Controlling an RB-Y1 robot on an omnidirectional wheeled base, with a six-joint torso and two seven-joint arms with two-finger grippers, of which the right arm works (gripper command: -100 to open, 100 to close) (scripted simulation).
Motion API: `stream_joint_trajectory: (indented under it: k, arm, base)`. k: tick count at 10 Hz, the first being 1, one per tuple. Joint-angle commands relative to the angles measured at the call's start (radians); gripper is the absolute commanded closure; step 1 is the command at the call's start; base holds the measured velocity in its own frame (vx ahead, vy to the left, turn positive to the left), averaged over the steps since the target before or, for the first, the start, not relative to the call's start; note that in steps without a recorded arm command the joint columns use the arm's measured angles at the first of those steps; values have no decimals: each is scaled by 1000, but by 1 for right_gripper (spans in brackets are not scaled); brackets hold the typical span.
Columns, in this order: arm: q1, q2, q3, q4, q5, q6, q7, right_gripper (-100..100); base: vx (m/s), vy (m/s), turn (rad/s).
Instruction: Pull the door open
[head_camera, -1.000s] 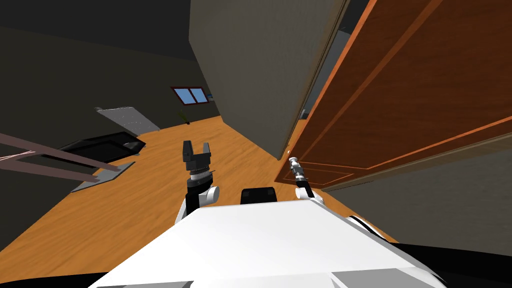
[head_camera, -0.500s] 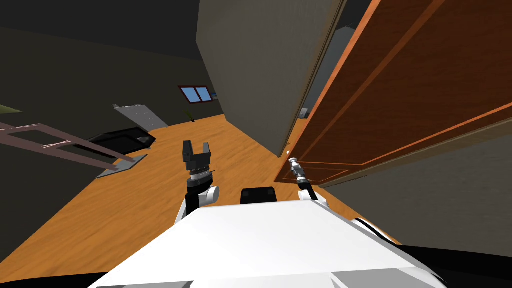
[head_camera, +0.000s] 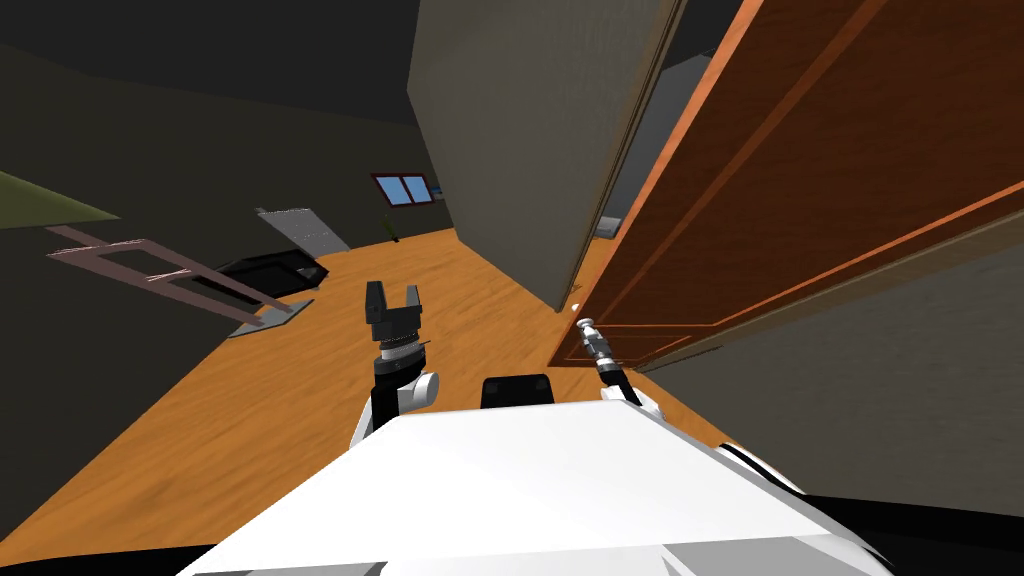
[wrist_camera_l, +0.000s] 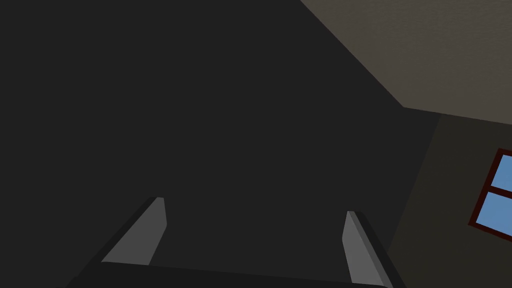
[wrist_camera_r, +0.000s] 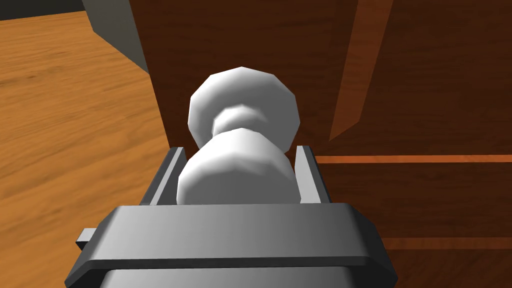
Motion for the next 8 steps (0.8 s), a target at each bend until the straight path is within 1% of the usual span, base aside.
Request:
stream_joint_trajectory:
  k: [1,4,7,8]
  arm:
    - [5,-7,9,3,7,-18,-12,100]
    - [21,-31,32,9,21,-57,-44,100]
    - [36,-54,55,16,36,-94,-74,100]
    - [42,-62,63,18,41,-108,-85,100]
  base:
    - [-174,-58,123]
    - [-198,-35,110]
    - [-219,-78,115]
    - [-182,-38,113]
